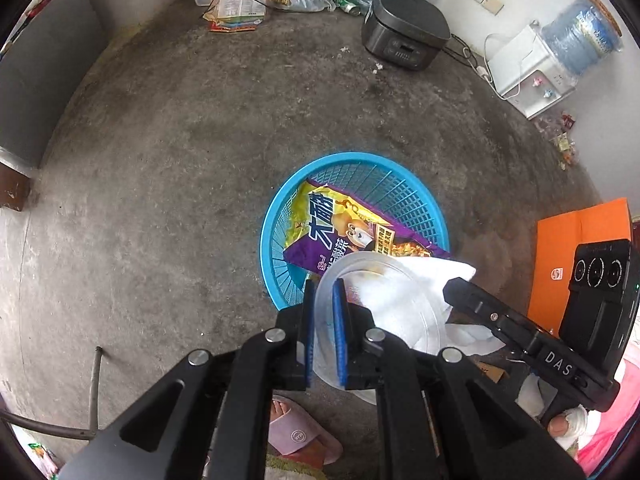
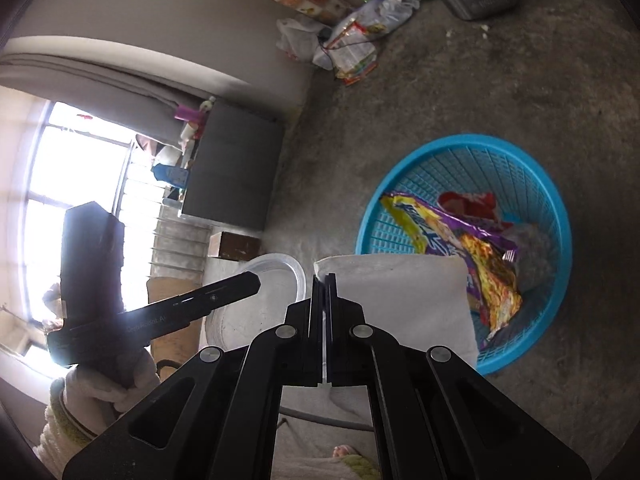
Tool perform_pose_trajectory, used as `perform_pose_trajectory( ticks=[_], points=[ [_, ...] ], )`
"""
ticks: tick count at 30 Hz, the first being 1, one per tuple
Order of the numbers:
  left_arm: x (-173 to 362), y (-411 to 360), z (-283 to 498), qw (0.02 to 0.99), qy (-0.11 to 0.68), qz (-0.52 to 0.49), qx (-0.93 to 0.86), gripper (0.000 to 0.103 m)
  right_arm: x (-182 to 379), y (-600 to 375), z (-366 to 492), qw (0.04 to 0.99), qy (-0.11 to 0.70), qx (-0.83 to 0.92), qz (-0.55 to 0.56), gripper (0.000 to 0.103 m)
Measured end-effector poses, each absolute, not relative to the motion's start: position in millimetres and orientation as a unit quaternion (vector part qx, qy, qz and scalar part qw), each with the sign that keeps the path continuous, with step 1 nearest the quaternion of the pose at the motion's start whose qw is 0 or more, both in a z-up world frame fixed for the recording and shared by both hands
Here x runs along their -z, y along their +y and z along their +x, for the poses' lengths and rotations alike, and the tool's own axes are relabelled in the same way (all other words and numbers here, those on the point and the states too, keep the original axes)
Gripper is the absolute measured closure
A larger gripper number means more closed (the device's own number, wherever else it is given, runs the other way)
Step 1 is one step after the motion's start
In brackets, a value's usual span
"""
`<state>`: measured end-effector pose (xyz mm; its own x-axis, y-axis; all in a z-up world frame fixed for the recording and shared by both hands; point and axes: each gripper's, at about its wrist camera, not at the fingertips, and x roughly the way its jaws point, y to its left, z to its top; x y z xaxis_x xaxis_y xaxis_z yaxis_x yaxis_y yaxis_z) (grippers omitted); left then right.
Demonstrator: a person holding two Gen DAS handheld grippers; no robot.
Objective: Collect trash
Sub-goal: 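Carry the cup and tissue toward the blue wastebasket, then open both tools to drop the cup and tissue into the wastebasket, then move both tools back to the table toward the white glove and bags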
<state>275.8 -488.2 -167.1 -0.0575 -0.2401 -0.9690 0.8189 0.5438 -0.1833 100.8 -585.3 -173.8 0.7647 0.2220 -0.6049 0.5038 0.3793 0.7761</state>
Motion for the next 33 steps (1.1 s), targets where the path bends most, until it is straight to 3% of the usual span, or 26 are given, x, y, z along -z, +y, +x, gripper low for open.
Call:
perform_pose_trajectory(
  ticks=[1,2,4,12,22,30,33],
  points=[
    [174.7,-491.7,275.7,0.639,0.603,0.248,0.408,0.087,182.6,-588.9,101.2,0.754,0.339,0.095,0.554,0.097],
    [180.8,-492.7,277.0,0.638,0.607,0.251,0.403,0.070,191.0,-592.0,103.2,0.747,0.351,0.102,0.556,0.087],
    [183.9,-491.7,280.0,0.649,0.606,0.242,0.391,0.059,203.8,-597.2,102.1,0.736,0.373,0.127,0.551,0.066],
    [155.7,-484.4,285.5,0.670,0.585,0.220,0.401,0.052,198.4,-600.6,85.9,0.742,0.360,0.156,0.543,0.059],
    [64.4,-423.3,288.4,0.698,0.544,0.191,0.425,0.051,144.1,-566.8,79.1,0.789,0.339,0.183,0.479,0.058],
    [-62.8,-311.8,269.4,0.776,0.441,0.141,0.429,0.042,35.6,-501.5,82.7,0.886,0.292,0.170,0.316,0.036],
    [-105.7,-259.5,247.8,0.805,0.403,0.108,0.422,0.032,-3.7,-471.2,77.6,0.917,0.264,0.163,0.252,0.019]
  ],
)
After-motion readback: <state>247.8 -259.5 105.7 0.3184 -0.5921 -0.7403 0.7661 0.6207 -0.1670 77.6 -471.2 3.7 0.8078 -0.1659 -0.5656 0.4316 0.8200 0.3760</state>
